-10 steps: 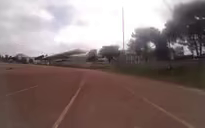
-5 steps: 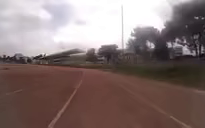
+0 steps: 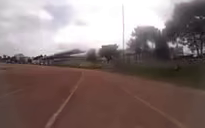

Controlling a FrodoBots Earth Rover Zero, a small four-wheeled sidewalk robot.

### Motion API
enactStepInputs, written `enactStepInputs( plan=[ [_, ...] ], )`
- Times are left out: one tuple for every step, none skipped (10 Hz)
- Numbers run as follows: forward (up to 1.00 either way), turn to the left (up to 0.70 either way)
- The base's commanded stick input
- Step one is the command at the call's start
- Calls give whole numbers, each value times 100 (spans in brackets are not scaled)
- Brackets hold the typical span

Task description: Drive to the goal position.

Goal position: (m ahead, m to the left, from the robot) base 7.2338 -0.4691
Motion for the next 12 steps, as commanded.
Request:
enactStepInputs(
  plan=[
    [85, 0],
    [85, 0],
    [85, 0],
    [85, 0],
    [85, 0],
    [85, 0],
    [85, 0],
    [85, 0],
    [85, 0],
    [85, 0],
    [85, 0],
    [85, 0]
  ],
)
